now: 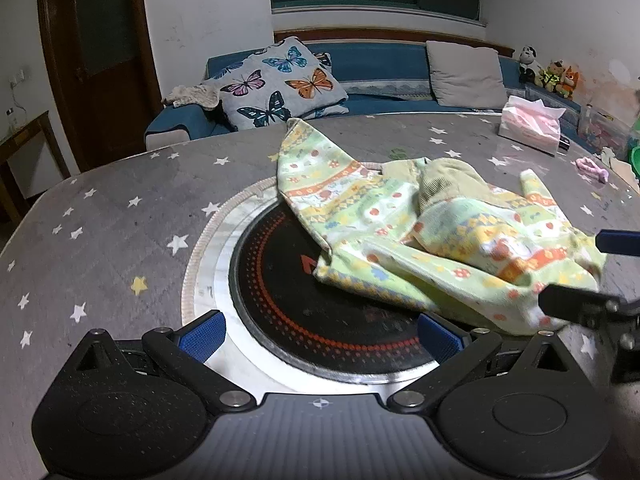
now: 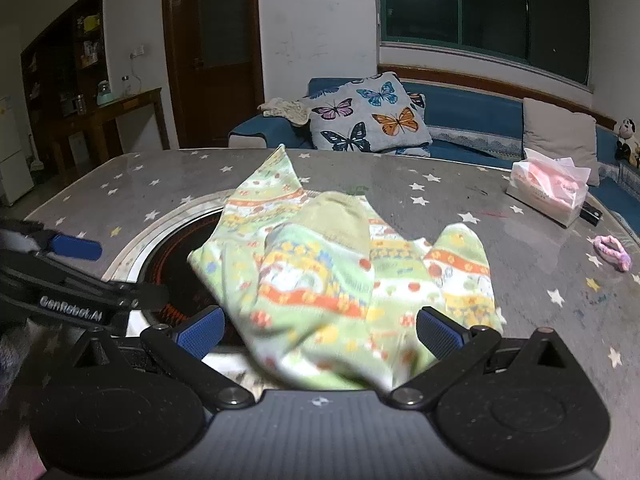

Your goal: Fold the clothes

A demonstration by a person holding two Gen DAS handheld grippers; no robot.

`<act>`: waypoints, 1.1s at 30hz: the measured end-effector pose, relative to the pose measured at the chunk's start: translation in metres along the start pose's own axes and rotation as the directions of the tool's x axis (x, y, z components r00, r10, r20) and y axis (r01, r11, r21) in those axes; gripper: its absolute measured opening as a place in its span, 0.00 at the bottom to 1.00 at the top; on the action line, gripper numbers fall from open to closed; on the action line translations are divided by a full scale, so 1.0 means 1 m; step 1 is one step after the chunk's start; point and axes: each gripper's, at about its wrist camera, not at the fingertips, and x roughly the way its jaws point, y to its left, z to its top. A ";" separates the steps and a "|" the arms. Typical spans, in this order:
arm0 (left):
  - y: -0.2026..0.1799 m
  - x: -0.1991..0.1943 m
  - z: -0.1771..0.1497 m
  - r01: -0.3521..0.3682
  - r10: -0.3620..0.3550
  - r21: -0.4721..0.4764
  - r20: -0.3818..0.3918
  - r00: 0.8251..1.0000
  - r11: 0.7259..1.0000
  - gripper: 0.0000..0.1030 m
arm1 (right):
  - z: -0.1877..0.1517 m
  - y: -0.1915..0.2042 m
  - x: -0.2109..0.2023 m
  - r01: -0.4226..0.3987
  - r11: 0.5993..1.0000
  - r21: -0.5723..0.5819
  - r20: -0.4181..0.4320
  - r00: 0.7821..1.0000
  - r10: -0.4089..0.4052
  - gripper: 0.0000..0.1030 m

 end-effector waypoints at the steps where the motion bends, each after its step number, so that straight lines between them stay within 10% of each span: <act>1: 0.002 0.001 0.002 -0.001 0.001 -0.003 0.001 1.000 1.000 1.00 | 0.003 -0.002 0.004 -0.008 1.000 0.005 -0.004 1.000 0.008 1.00; 11: 0.031 0.010 0.020 -0.021 0.022 -0.068 0.008 1.000 0.997 0.99 | 0.035 -0.004 0.056 -0.059 0.998 0.008 -0.055 0.997 0.060 0.80; 17: 0.045 0.011 0.032 -0.049 0.051 -0.084 0.024 0.998 0.995 0.94 | 0.036 -0.006 0.076 -0.089 0.996 0.018 -0.085 0.992 0.090 0.25; 20: 0.051 0.010 0.041 -0.054 0.058 -0.094 0.037 0.998 0.994 0.89 | 0.035 -0.005 0.061 -0.123 0.992 0.016 -0.057 0.991 0.124 0.15; 33: 0.054 0.000 0.078 0.001 0.008 -0.094 0.096 0.995 0.996 0.85 | -0.014 0.047 -0.034 -0.434 0.857 -0.280 -0.117 0.901 0.418 0.13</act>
